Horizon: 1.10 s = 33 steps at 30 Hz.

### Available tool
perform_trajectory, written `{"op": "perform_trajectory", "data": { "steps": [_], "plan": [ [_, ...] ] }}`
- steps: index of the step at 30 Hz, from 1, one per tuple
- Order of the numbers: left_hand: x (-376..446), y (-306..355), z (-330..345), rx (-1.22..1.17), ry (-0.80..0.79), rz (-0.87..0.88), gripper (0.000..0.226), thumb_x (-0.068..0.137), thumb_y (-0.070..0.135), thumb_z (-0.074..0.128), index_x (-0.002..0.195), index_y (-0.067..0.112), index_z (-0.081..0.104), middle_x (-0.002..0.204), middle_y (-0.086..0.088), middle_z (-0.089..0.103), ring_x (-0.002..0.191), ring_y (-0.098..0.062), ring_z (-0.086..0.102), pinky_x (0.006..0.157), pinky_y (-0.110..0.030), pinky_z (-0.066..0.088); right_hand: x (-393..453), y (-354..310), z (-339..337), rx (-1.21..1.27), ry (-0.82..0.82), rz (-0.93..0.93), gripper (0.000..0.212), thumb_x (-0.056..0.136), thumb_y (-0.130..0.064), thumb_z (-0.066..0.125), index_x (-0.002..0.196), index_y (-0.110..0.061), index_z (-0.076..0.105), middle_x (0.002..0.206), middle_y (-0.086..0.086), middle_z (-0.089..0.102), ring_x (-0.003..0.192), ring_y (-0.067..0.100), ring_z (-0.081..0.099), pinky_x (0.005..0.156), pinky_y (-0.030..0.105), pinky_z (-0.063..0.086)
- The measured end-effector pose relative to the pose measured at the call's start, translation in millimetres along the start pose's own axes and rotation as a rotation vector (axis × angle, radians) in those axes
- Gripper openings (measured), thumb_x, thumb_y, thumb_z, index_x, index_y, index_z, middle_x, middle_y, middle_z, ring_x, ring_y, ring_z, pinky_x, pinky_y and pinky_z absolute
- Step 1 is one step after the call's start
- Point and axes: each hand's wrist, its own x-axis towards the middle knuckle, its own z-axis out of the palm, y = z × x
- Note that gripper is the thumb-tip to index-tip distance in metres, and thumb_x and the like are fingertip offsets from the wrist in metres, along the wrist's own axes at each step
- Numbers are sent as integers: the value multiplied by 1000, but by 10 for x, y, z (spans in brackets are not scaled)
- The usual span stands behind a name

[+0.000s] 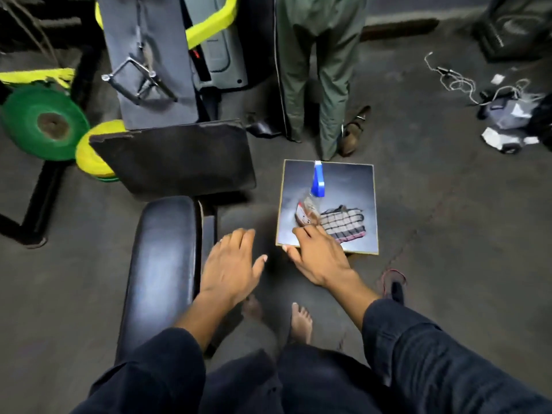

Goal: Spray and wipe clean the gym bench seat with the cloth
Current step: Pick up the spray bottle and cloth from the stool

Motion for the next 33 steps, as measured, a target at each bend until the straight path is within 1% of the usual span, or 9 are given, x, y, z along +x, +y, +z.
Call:
{"op": "perform_trajectory", "data": {
  "steps": [7,10,14,17,20,23,27,30,33],
  "plan": [
    [807,25,169,-81,-158,140,77,101,61,59,159,16,39,156,-4,48,141,-30,51,116,-44,43,237,252,90,29,-91,187,47,109,-51,46,140,-18,58,141,9,61,133,33,53,110,44,47],
    [1211,40,221,-133,-216,175,76,98,55,67,157,17,40,154,-5,48,138,-31,51,113,-44,44,419,403,105,59,-107,274,49,108,-47,51,147,-18,55,143,10,61,133,34,54,110,44,47],
    [1645,70,272,-231,-287,188,83,92,42,79,159,17,38,159,-6,45,142,-33,48,117,-47,42,636,682,96,85,-138,409,51,101,-34,66,146,-15,55,144,14,60,135,38,55,109,45,50],
    [1913,150,291,-346,-307,168,89,89,34,85,162,17,36,163,-4,44,146,-32,45,120,-47,41,798,880,47,127,-132,510,59,96,-29,72,150,-14,53,149,15,56,142,39,50,113,46,49],
    [2205,293,349,-399,-311,182,93,85,27,88,162,20,37,166,0,43,146,-31,45,121,-45,41,1039,1107,24,139,-153,508,67,94,-25,73,156,-12,48,151,15,54,145,39,47,117,45,45],
    [2413,439,462,-446,-329,186,93,82,21,88,161,24,40,166,4,45,146,-29,48,120,-44,43,1285,1282,52,95,-173,444,56,92,-17,67,147,-15,55,146,11,56,141,37,47,113,45,48],
    [2542,589,698,-491,-360,201,73,85,15,83,151,27,54,153,3,59,138,-28,57,112,-44,49,1557,1471,174,19,-243,361,51,95,-12,60,145,-17,54,151,5,53,144,33,44,109,45,49],
    [2562,628,788,-530,-392,199,51,85,17,85,133,21,69,134,-1,71,123,-29,67,102,-44,54,1709,1573,293,6,-295,325,53,94,-12,59,146,-18,53,155,4,50,148,32,41,112,47,49],
    [2550,621,817,-536,-420,171,30,85,16,84,113,15,75,116,-4,77,109,-29,73,95,-44,56,1802,1633,418,-20,-357,298,51,94,-13,61,144,-18,53,154,4,49,148,32,41,114,48,44]
  ]
}}
